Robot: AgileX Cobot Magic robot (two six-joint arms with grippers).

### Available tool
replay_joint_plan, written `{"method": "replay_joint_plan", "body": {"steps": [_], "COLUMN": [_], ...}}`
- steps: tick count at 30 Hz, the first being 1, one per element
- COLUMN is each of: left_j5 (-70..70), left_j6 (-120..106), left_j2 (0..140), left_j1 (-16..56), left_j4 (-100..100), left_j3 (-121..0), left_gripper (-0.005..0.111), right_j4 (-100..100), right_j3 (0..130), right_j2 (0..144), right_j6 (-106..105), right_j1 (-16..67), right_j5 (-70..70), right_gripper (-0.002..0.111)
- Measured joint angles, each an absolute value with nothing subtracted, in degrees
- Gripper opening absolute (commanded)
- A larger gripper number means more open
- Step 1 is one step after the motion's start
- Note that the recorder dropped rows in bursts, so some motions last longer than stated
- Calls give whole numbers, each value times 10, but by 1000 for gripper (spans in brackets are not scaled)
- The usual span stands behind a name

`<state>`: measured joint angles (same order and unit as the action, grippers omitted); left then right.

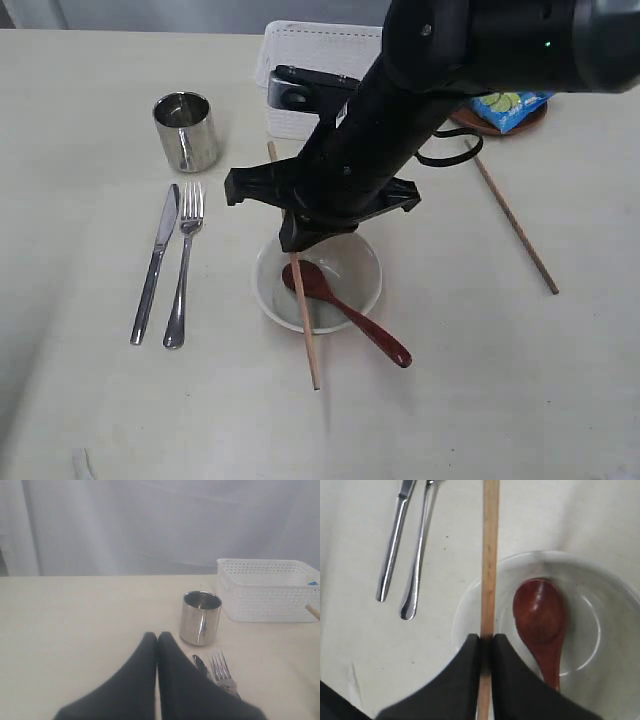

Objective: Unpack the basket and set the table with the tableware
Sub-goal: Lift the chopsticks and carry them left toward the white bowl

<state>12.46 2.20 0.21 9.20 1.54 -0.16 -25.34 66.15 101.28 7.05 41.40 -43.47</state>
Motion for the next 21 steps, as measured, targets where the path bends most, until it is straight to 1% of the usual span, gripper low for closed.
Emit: {"method": "replay_joint_plan", "body": {"steps": [6,14,18,19,21], "left_j5": [125,125,125,125,125], "left_j6": [22,22,22,22,22], "left_j2": [2,2,2,2,2], "left_j1": [92,92,92,92,92], "left_j4": [15,15,15,15,15], "left_j3": [-2,-2,-2,-2,-2], "left_gripper": [0,0,0,0,0], "right_j4": [-216,-216,-211,-209,-207], "right_j3": [660,660,677,681,688], "right_j2": [1054,1064,1069,1069,1070], "right_j6": [123,134,135,135,135], "right_j1": [414,414,414,414,414], "right_j5": [-439,-424,-440,-443,-453], "right_gripper": [-1,0,0,1,7]}}
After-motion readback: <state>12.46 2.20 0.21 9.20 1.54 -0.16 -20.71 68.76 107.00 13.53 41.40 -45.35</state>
